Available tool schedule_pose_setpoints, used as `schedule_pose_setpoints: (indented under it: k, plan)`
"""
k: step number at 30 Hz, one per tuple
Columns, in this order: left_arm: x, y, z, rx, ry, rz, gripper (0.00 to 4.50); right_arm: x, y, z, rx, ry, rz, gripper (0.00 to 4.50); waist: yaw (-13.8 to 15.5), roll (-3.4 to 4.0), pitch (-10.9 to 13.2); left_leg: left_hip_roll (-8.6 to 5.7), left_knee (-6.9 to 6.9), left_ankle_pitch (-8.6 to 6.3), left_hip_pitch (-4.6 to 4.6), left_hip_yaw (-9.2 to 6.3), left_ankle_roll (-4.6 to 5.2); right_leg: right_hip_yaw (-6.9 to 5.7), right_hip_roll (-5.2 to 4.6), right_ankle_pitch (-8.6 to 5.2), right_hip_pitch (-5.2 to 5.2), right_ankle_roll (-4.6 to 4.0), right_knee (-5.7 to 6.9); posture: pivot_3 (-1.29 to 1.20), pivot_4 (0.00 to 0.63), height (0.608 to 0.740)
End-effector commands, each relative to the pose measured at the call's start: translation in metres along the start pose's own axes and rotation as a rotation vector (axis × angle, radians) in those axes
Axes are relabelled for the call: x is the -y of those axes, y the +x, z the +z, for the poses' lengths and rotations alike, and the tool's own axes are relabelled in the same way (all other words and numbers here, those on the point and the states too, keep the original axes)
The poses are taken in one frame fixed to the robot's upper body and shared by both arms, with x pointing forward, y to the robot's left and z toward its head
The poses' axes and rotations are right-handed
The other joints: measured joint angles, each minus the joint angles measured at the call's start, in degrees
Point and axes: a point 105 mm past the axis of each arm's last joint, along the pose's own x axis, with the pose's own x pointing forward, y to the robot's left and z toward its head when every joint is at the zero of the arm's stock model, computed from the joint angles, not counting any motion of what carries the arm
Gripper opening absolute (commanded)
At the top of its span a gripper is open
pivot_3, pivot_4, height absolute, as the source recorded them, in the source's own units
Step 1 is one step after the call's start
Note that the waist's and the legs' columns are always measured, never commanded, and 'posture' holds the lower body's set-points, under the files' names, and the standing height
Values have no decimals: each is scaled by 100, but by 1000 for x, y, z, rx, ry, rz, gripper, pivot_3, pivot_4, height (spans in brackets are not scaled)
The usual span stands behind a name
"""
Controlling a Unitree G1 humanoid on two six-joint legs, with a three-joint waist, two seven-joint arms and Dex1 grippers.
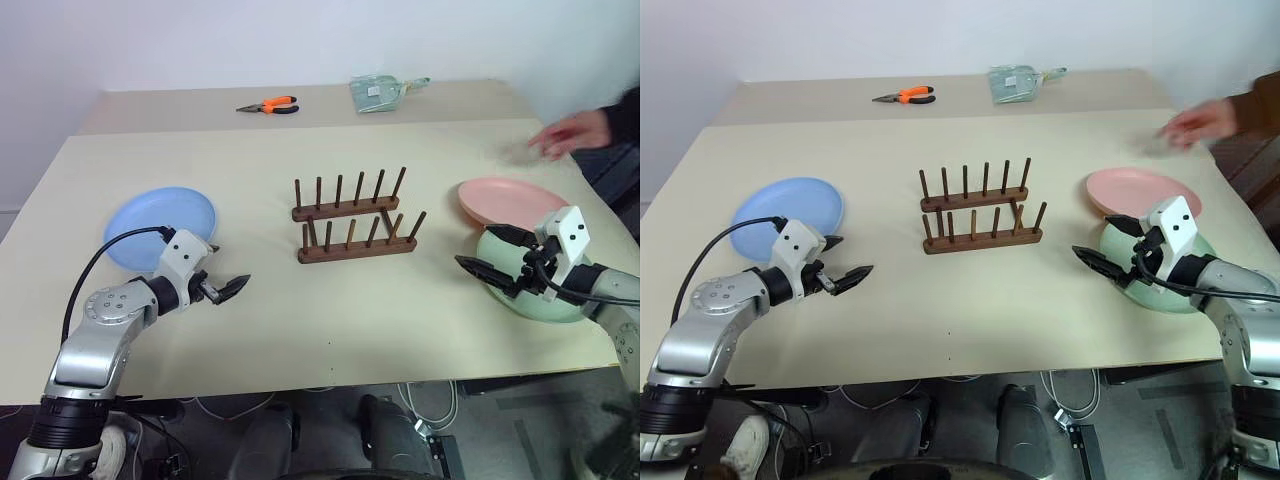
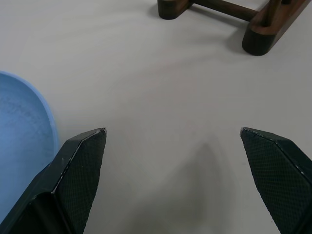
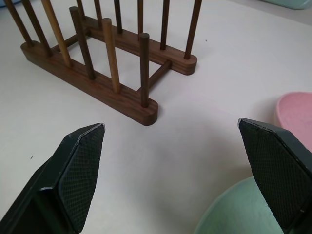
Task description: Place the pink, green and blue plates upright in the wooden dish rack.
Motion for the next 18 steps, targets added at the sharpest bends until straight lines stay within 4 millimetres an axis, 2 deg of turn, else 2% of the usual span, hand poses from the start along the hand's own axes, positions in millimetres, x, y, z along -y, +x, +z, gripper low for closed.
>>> schedule_pose_setpoints:
  k: [1,5,9,12,18]
  plan:
    - [0,1,10,32,35,9,4500,-1,7,13,46,-50,0,4465,-3,0,0,0,0,0,0,0,0,0,0,1,0,2,0,0,150,740]
    - [6,8,14,47,47,-4,4500,-3,13,14,60,-74,4,4465,-5,0,0,0,0,0,1,0,0,0,0,5,0,9,1,0,150,740]
    - [21,19,18,65,29,-104,4500,-12,16,15,60,-33,43,4465,14,-1,0,-1,2,0,-1,-1,0,-1,0,6,1,11,0,0,150,740]
    - [35,37,17,40,58,-209,4500,-33,19,12,42,-27,110,4465,22,0,-1,-2,2,0,-1,-2,0,-1,0,6,2,10,1,0,150,740]
    - [52,86,17,0,100,-378,4500,-65,24,6,63,-20,110,4465,32,-2,-3,-4,4,1,-1,-3,0,-2,1,7,3,12,3,0,150,740]
